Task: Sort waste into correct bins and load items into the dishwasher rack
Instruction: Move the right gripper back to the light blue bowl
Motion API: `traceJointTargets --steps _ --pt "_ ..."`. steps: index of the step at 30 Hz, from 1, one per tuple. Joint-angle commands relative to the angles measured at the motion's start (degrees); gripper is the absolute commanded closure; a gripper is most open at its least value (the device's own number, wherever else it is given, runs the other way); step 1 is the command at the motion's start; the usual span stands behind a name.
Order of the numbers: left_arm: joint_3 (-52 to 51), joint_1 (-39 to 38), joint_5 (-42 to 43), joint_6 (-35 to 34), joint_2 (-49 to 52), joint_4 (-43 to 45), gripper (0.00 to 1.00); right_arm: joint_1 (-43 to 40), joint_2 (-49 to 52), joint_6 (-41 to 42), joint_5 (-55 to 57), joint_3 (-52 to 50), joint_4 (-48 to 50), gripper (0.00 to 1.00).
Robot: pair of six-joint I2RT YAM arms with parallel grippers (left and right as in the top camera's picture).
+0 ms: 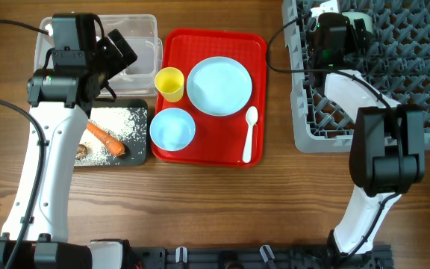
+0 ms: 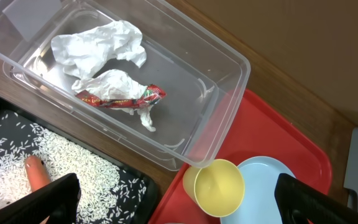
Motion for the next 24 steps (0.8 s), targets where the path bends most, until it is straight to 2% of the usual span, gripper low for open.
traceJointTargets --steps 1,4,9,13,15,18,20,24 --pt "-0.1 0.4 -0.6 -0.3 0.0 0.0 0.0 0.5 -7.3 7.5 -1.6 -0.4 -2.9 0.0" --pt "-0.1 0.4 -0.6 -0.3 0.0 0.0 0.0 0.8 -13.1 12.4 -9.0 -0.4 -11.4 0.0" --pt "-0.1 0.4 -0.6 -0.3 0.0 0.0 0.0 1.6 -23.5 25.8 -34.9 -0.4 -30.0 0.0" --pt "-0.1 0.4 -0.6 -0.3 0.0 0.0 0.0 1.6 -26.8 32.7 -56.4 -0.4 -35.6 0.0" --pt "-0.1 0.4 -0.6 -0.3 0.0 0.0 0.0 2.2 -26.2 34.5 -63.6 -0.5 -36.0 0.0" --pt "-0.1 0.4 -0.6 -0.3 0.0 0.0 0.0 4.8 -24.2 35.8 -64.9 -0.5 -36.3 0.01" --pt "-0.1 0.4 -0.6 -0.3 0.0 0.0 0.0 7.9 -22.2 35.8 -64.8 -0.5 -36.6 0.04" --pt "-0.1 0.4 -0.6 -0.3 0.0 0.0 0.0 14.0 -18.9 35.8 -59.7 -0.5 -37.4 0.1"
